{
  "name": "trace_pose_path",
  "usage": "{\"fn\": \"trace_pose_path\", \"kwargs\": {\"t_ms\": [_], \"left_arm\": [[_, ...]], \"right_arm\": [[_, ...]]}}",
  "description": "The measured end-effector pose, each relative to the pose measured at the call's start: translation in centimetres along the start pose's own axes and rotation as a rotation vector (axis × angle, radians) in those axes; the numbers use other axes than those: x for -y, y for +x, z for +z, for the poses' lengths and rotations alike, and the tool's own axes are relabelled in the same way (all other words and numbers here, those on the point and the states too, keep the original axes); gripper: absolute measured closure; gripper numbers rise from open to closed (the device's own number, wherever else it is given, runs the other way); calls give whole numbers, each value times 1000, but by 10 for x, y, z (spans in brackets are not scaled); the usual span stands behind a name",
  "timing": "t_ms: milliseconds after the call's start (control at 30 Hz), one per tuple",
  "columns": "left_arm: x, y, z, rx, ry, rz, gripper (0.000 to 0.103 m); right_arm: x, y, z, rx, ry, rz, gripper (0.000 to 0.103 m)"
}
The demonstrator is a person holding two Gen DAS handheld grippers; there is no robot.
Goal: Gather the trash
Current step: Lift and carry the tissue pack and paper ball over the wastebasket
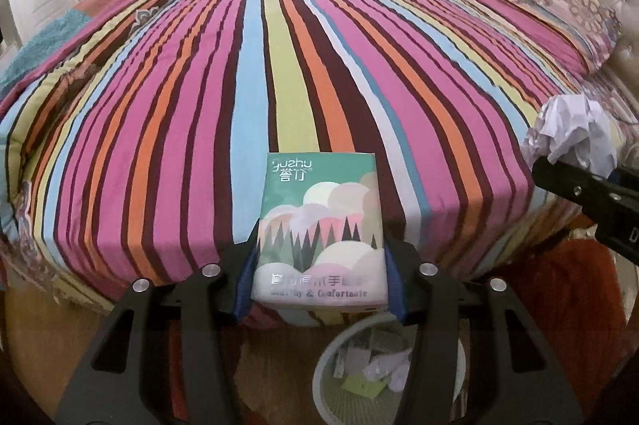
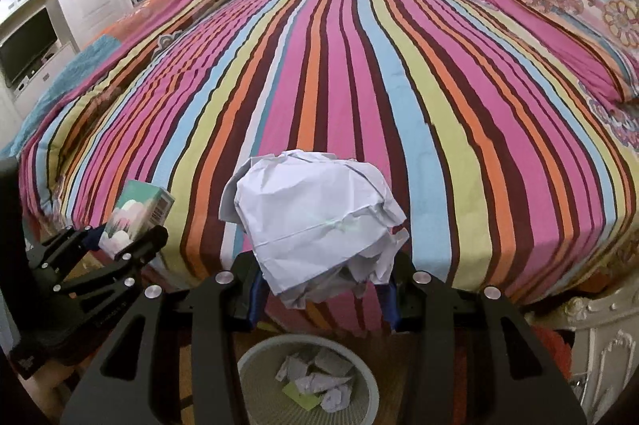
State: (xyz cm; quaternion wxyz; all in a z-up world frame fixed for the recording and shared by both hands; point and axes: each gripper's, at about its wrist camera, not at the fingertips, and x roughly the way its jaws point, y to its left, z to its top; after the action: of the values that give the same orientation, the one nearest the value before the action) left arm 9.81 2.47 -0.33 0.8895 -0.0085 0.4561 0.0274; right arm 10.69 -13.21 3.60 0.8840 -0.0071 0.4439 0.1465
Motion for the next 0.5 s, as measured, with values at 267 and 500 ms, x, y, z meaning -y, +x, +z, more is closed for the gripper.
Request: {"fn": "trace_pose_path", "kwargs": {"t_ms": [267, 500], "left_arm": [[8, -13, -34, -32, 21, -7, 52], [11, -15, -55, -81, 18, -31, 52]], "right_arm": [[-9, -11, -26, -37, -19, -4, 61], [-15, -11, -49, -102, -19, -3, 61]]}}
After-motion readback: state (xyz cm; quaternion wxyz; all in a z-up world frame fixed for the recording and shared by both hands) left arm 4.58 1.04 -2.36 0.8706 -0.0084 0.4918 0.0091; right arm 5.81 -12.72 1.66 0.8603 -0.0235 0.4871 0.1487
